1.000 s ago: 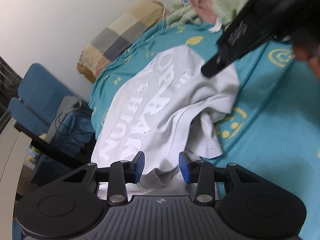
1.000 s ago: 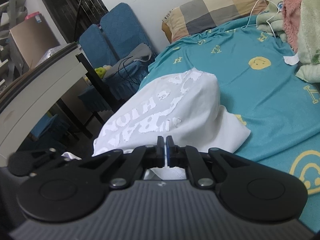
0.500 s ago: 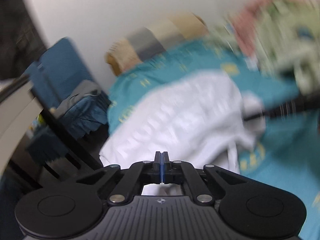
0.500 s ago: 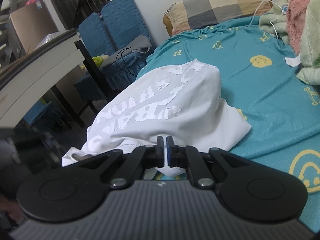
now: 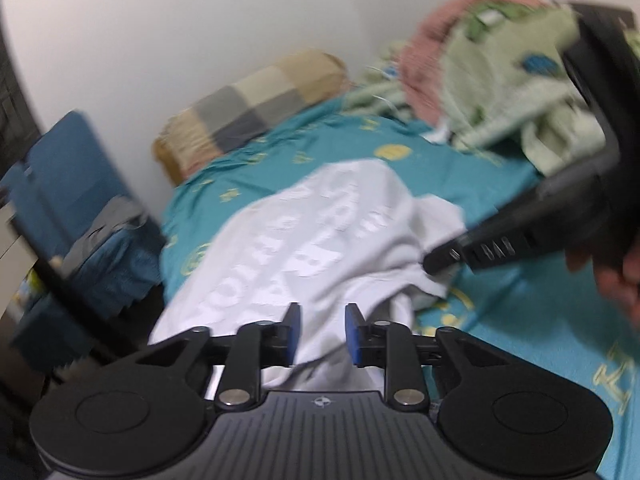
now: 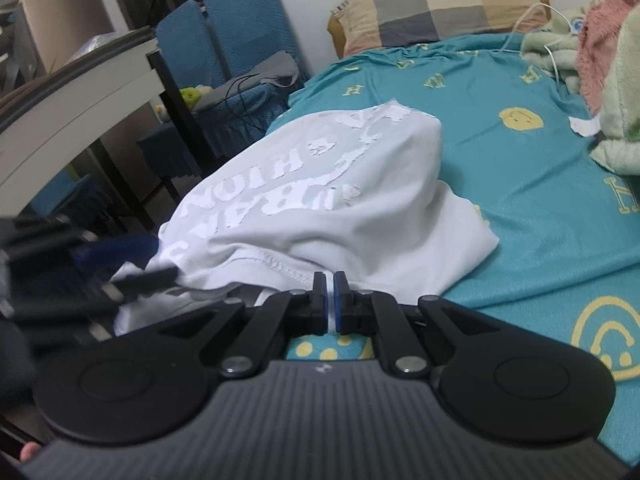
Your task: Fold clothes
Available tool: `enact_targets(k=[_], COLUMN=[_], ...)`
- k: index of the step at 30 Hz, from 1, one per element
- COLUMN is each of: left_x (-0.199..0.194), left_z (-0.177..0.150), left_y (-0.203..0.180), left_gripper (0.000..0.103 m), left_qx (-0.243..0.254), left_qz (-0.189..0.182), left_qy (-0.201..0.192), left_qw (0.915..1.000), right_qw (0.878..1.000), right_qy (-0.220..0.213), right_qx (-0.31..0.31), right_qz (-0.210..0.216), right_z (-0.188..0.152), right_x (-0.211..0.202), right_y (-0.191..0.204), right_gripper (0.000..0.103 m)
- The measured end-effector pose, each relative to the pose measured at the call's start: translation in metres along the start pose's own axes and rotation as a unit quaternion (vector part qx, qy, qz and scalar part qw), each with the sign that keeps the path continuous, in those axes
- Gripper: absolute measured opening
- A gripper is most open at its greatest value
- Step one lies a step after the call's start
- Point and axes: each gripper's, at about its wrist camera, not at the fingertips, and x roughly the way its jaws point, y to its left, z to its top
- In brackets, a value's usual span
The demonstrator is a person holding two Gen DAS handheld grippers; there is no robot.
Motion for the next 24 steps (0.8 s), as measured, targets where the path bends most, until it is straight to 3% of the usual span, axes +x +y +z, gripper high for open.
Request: enact_targets(k=[2,4,5,6,10,11,12,14,19,24], left_x=[0.014,0.025,0.029,0.032,0.038,0.037,0.035,0.029,0.002,-0.041], left_z=[-0.003,-0.006,-0.007,-0.008,-0.009,-0.008,-0.007,-0.003,0.009,0.028], left_y=[-0.013,-0.022,-0.026,-0.029,-0.032,-0.029,-0.025,-0.016,0.007,0.022], left_gripper=[0.042,0.042,0.042,0.042,0.038,0.030,0.013,0.003,0.001,0.001], left_qx=[0.024,0.045,0.055,0.063,0.066,0.057,0.045,0.018,-0.038,-0.090], left_qz=[0.001,0.010,0.016,0.022,0.044,0.045,0.045,0.046,0.036,0.003], left_qy=[0.010,0.018,0.019,0.017,0.005,-0.001,-0.006,-0.015,-0.052,-0.115], left_qw=[0.9997,0.9988,0.9982,0.9976,0.9968,0.9974,0.9980,0.9987,0.9973,0.9893], right_qw=[1.000,0.999,0.998,0.997,0.995,0.995,0.996,0.997,0.998,0.997], right_qy=[0.000,-0.002,-0.009,-0.016,-0.035,-0.040,-0.042,-0.045,-0.044,-0.058], right_qx=[0.018,0.044,0.058,0.071,0.088,0.087,0.079,0.064,0.027,-0.020], right_qz=[0.002,0.008,0.011,0.013,0.027,0.027,0.025,0.020,0.025,0.036], right_z=[0.002,0.003,0.003,0.003,0.007,0.007,0.008,0.008,0.005,0.003], right_x=[-0.001,-0.002,-0.003,-0.005,-0.011,-0.012,-0.012,-0.012,-0.013,-0.016], right_y=[-0.004,-0.010,-0.013,-0.015,-0.018,-0.018,-0.016,-0.013,-0.004,0.013], right_gripper=[0.010,0.037,0.063,0.071,0.071,0.071,0.071,0.071,0.071,0.071])
